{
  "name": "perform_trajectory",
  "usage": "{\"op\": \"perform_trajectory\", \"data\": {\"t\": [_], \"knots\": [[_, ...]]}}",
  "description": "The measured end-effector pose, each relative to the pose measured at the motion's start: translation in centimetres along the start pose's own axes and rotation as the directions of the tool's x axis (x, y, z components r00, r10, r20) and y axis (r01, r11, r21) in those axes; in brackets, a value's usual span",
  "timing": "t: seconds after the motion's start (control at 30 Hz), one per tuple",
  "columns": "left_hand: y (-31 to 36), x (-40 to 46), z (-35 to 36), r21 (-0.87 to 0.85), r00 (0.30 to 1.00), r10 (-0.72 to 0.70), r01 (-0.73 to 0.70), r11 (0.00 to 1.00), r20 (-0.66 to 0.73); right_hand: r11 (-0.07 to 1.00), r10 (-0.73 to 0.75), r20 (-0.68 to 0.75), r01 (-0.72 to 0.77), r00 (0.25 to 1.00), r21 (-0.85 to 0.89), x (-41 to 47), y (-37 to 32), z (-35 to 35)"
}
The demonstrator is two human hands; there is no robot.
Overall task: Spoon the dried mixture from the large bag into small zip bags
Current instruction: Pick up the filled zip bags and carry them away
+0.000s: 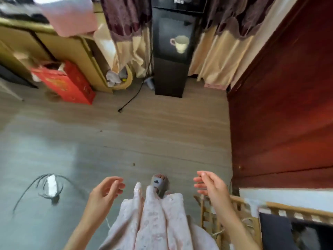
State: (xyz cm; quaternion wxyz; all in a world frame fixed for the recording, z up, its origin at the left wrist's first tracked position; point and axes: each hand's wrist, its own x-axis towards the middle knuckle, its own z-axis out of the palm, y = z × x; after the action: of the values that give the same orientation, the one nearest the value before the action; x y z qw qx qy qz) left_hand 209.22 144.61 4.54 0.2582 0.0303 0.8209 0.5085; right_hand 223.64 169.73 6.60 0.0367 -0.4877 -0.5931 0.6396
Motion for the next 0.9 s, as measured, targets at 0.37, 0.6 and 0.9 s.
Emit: {"op": "perform_trajectory", "data": {"t": [0.37, 0.6, 0.9], "knots": [[-6.1, -4.2, -6.7, -0.410, 0.865, -0.329, 0.161, 0.898, -0.379, 0.955, 0.048, 0.359, 0.062, 0.932, -0.290, 3.0, -4.0, 14.1], [-9.1, 0.6, -15.3, -0.485, 0.802, -0.439, 0.218, 0.847, -0.406, 0.929, 0.093, 0.449, 0.086, 0.889, -0.361, 4.3, -6.9, 27.3], [-6.4, 10.3, -29.7, -0.332, 0.827, -0.308, 0.157, 0.930, -0.470, 0.914, 0.125, 0.529, 0.110, 0.840, -0.390, 6.4, -10.7, 41.4]]}}
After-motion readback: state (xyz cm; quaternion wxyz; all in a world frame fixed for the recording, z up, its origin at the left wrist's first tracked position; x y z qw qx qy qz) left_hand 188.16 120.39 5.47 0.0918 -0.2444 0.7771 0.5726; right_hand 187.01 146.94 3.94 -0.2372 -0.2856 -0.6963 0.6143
